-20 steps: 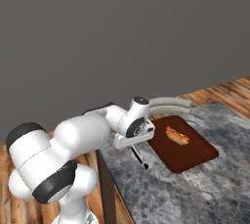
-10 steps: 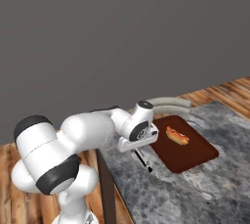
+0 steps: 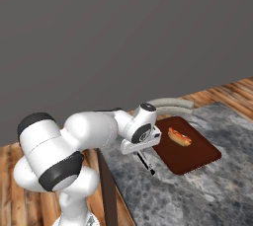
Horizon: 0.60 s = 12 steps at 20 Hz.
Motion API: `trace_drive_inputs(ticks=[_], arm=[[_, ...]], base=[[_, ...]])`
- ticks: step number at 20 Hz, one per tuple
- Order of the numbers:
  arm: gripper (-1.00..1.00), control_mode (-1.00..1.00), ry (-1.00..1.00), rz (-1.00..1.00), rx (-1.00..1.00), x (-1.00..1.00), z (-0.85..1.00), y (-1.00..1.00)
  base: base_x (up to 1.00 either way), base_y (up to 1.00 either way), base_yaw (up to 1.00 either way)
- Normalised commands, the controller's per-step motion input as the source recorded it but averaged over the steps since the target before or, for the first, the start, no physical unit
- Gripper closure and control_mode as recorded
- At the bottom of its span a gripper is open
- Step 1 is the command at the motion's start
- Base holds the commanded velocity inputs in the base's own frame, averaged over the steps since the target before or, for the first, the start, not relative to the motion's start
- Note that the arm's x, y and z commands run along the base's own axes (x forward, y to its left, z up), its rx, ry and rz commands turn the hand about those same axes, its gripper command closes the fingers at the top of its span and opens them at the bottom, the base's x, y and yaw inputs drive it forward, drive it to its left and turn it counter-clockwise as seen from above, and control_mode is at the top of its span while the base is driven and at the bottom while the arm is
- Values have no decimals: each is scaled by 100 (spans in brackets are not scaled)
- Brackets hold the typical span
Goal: Take the tongs from the drawer on the right and place them on the dining counter next to the tray containing the hot dog.
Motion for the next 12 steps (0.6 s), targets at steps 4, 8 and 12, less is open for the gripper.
trace_drive_inputs(ticks=[4,8,12], arm=[[-100,-100,0,0,0,0,0,0],[-100,-100,0,0,0,0,0,0],[-100,-100,0,0,0,0,0,0]], base=[[0,0,0],[0,0,0],[0,0,0]])
